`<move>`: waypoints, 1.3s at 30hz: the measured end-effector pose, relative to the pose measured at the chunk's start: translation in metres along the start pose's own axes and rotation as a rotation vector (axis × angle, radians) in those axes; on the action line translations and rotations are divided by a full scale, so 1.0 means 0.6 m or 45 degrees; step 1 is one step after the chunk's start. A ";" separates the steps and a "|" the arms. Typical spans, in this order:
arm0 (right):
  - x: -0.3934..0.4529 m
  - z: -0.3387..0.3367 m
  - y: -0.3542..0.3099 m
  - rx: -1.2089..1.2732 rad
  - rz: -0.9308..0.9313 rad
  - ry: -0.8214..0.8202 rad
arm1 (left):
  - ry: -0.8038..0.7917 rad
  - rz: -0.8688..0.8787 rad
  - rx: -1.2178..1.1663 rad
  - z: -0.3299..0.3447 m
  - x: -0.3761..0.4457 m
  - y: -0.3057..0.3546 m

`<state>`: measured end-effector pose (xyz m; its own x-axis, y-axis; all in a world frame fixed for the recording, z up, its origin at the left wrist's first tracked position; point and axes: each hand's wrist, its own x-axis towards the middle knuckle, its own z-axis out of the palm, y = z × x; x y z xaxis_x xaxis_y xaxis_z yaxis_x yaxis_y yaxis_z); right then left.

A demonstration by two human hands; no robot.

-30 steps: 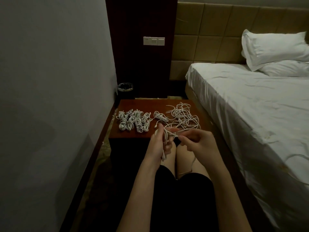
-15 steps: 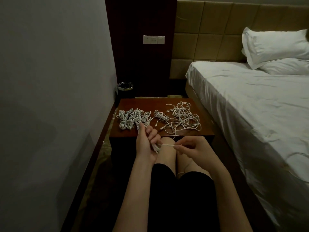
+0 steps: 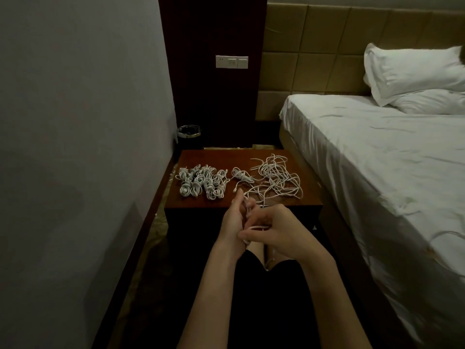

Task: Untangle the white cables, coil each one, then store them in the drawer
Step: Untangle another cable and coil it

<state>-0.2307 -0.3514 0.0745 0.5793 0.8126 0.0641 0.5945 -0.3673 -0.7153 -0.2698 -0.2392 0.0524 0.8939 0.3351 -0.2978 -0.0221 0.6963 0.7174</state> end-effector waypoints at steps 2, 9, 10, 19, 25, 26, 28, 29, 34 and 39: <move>-0.001 -0.003 0.002 0.056 0.034 0.052 | -0.041 -0.015 0.017 0.006 -0.007 0.006; -0.005 -0.011 -0.005 -0.106 0.077 0.140 | -0.190 -0.123 0.451 0.007 -0.015 0.009; -0.006 -0.012 -0.005 -0.105 0.079 0.131 | -0.195 -0.137 0.508 0.005 -0.015 0.009; -0.001 -0.006 0.014 0.167 0.066 -0.008 | -0.185 -0.164 0.685 0.003 -0.014 0.013; -0.013 -0.029 0.022 0.464 -0.041 0.090 | -0.276 -0.201 0.402 -0.018 -0.005 0.011; -0.013 -0.028 0.023 0.467 -0.061 0.148 | -0.301 -0.212 0.408 -0.018 -0.004 0.008; -0.010 -0.021 0.026 0.459 -0.062 0.265 | -0.389 -0.256 0.440 -0.010 -0.007 0.003; -0.009 -0.018 0.029 0.454 -0.037 0.299 | -0.432 -0.278 0.465 -0.007 -0.009 0.000; -0.006 -0.017 0.042 0.500 0.158 0.314 | -0.644 -0.383 0.537 -0.013 -0.015 -0.004; -0.007 -0.023 0.040 0.837 0.267 0.174 | -0.890 -0.456 0.523 -0.025 -0.018 0.003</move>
<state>-0.2111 -0.3696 0.0666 0.7353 0.6746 -0.0650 0.0276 -0.1255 -0.9917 -0.2863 -0.2325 0.0475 0.8883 -0.4174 -0.1916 0.3543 0.3572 0.8642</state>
